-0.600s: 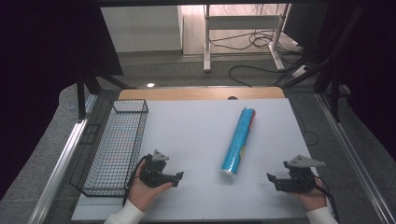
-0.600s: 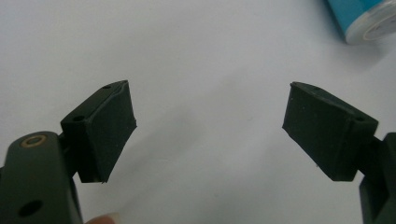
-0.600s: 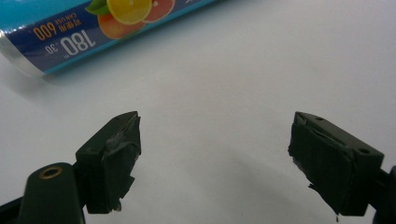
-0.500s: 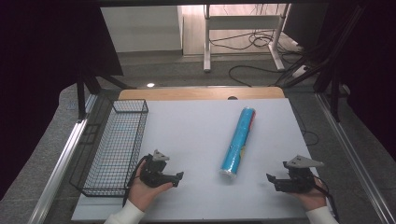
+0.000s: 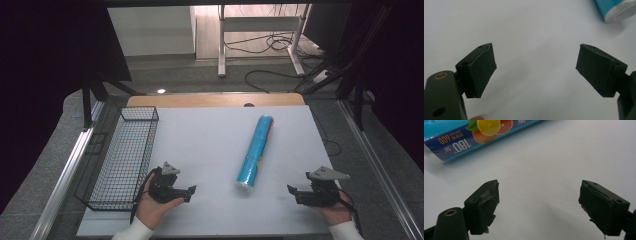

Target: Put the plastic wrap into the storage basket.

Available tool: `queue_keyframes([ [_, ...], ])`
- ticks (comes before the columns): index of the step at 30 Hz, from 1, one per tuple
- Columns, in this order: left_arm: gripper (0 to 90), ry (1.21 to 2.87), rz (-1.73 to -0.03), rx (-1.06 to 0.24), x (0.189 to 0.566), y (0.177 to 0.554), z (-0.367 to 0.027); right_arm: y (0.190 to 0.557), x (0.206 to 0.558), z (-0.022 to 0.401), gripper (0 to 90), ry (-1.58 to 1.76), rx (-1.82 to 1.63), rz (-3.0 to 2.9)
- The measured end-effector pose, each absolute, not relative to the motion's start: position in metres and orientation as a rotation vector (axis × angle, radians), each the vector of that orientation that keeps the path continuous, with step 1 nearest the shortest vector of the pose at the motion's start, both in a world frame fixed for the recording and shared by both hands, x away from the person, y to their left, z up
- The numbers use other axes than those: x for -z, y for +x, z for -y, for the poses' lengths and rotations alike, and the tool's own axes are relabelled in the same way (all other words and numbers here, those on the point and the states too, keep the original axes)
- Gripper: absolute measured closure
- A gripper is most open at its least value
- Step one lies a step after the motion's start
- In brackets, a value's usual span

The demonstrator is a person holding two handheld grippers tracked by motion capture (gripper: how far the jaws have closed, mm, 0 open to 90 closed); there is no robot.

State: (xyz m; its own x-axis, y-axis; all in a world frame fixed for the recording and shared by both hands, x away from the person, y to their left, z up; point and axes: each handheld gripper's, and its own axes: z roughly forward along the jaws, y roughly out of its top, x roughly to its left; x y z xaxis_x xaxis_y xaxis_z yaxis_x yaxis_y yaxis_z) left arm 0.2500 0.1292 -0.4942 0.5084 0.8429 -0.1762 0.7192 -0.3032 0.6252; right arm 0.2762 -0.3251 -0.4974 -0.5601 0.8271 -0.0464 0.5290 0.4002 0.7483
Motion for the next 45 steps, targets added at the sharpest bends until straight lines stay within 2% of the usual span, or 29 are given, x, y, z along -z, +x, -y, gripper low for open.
queue_keyframes([
  [32,16.2,2.11,-1.228,-0.179,0.481,0.268,-0.108,0.282,0.495,0.329,18.0,1.199,-0.993,-2.236],
  [45,16.2,2.122,-1.161,-0.152,0.46,0.288,-0.079,0.283,0.498,0.329,16.8,1.193,-0.976,-2.238],
])
